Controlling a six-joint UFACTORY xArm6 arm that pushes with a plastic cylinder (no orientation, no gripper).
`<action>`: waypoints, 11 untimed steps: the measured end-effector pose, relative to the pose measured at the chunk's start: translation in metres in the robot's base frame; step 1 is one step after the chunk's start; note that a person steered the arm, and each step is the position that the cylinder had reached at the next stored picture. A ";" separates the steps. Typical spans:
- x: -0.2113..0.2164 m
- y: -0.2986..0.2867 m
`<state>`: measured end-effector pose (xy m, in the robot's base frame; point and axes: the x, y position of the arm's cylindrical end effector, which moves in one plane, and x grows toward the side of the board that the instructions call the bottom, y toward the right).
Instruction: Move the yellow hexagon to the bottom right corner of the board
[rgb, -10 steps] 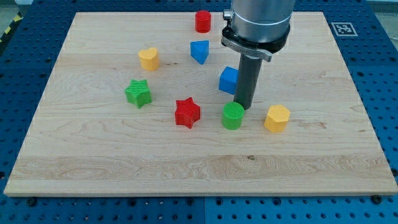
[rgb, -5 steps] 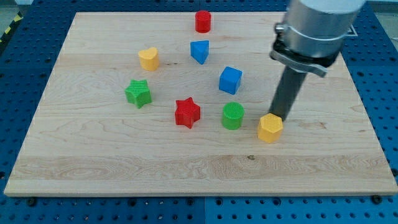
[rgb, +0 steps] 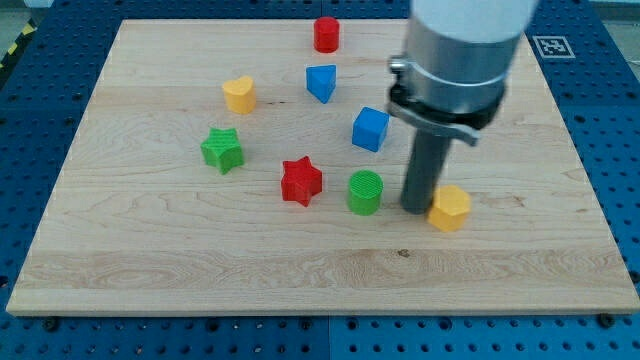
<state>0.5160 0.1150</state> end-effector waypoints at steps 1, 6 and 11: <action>0.000 0.054; 0.034 0.069; 0.066 0.069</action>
